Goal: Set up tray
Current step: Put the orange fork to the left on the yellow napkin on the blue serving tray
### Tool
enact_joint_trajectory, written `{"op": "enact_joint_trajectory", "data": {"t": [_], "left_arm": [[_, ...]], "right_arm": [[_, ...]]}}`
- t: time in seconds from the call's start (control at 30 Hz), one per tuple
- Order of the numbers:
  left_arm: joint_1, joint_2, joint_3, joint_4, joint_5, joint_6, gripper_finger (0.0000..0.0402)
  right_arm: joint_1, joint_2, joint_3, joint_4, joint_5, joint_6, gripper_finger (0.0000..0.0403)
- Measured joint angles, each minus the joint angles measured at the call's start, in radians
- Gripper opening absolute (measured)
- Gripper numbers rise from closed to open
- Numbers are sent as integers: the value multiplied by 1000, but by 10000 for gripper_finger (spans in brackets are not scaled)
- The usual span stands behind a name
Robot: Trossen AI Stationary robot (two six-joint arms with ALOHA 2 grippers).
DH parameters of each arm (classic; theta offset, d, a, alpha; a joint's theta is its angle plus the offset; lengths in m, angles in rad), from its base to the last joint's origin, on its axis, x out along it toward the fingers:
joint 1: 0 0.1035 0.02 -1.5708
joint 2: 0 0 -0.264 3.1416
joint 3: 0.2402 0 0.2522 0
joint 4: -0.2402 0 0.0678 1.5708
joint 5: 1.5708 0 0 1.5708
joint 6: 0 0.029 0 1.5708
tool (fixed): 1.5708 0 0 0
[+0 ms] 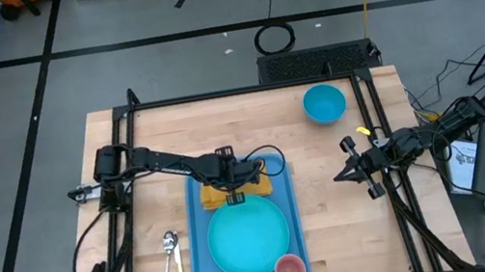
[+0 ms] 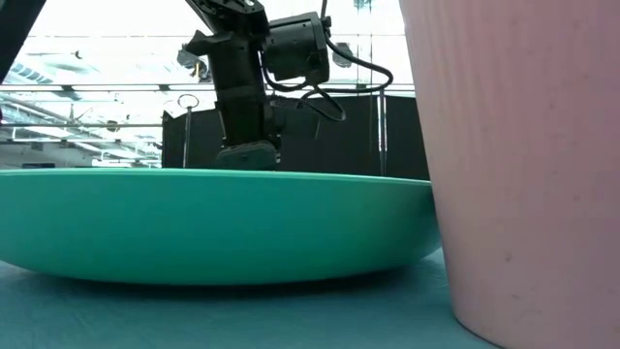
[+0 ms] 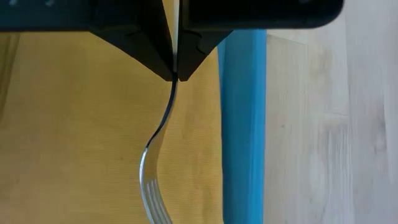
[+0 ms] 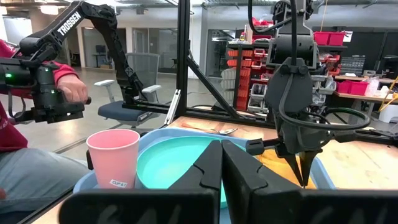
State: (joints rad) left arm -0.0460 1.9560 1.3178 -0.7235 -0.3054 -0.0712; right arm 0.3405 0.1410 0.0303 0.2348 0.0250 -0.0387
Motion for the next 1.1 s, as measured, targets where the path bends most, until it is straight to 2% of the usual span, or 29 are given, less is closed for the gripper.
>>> {"op": "enact_joint_trajectory", "data": {"t": [0.27, 1.1], "left_arm": [[0, 0, 0, 23, -35, -35, 20], [2, 1, 0, 16, 43, -39, 24]], "right_arm": [[0, 0, 0, 0, 0, 0, 0], [0, 0, 0, 0, 0, 0, 0]]}}
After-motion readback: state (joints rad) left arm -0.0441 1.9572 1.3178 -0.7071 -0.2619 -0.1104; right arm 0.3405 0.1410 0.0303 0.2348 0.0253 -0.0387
